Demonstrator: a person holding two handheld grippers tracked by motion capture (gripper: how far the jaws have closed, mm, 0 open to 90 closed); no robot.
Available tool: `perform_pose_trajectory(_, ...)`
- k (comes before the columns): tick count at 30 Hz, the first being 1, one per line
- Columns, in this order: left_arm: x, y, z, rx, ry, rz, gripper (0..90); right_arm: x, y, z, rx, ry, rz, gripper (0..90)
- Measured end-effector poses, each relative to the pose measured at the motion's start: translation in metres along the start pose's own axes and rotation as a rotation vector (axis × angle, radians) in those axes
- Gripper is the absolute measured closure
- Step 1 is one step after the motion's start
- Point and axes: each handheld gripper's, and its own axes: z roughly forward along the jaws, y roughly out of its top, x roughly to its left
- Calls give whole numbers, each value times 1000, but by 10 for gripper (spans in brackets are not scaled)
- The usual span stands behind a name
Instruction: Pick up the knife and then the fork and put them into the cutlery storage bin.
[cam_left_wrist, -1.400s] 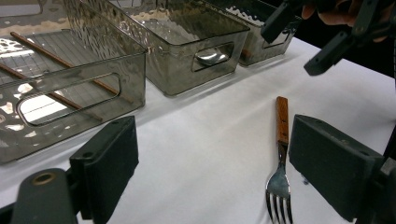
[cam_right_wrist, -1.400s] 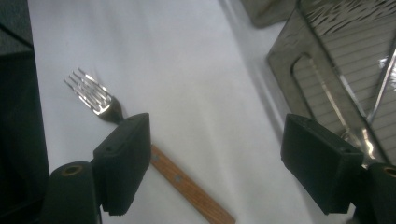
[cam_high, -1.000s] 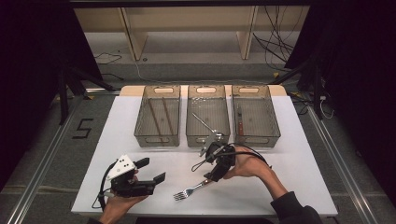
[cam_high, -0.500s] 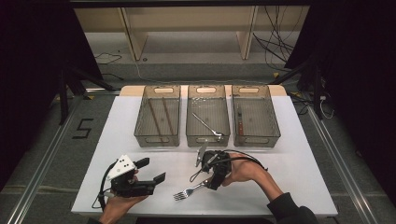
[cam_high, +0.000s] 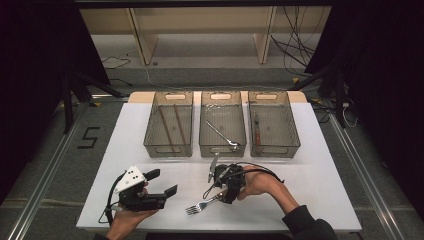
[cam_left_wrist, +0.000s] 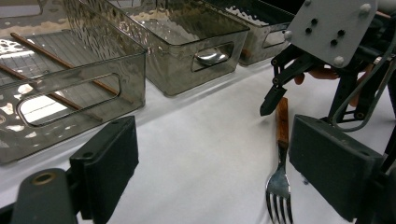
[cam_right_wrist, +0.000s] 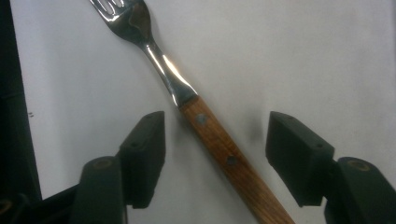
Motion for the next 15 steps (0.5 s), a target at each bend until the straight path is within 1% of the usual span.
perform_pose_trajectory(2, 0, 0, 0, 1, 0, 1, 155, 0, 0, 1, 3, 6, -3, 429)
perform_pose_trajectory(4, 0, 0, 0, 0, 0, 0, 155, 0, 1, 2, -4, 6, -5, 451)
perform_pose_trajectory(5, 0, 0, 0, 0, 0, 1, 155, -1, 1, 2, 5, 10, -15, 462)
perform_pose_trajectory(6, 0, 0, 0, 0, 0, 0, 155, 0, 1, 3, 9, 14, -9, 480)
perform_pose_trajectory(7, 0, 0, 0, 0, 0, 0, 155, -1, 1, 3, 5, 8, -14, 494)
perform_pose_trajectory(9, 0, 0, 0, -1, 1, 2, 155, 0, 1, 4, 9, 9, -12, 511)
perform_pose_trajectory(10, 0, 0, 0, 0, 0, 1, 155, 0, 1, 5, 10, 11, -19, 518)
perform_pose_trajectory(12, 0, 0, 0, 0, 0, 0, 155, 0, 2, 6, 24, 18, -16, 536)
perform_pose_trajectory(15, 0, 0, 0, 0, 0, 0, 155, -1, 2, 6, 30, 9, -32, 566)
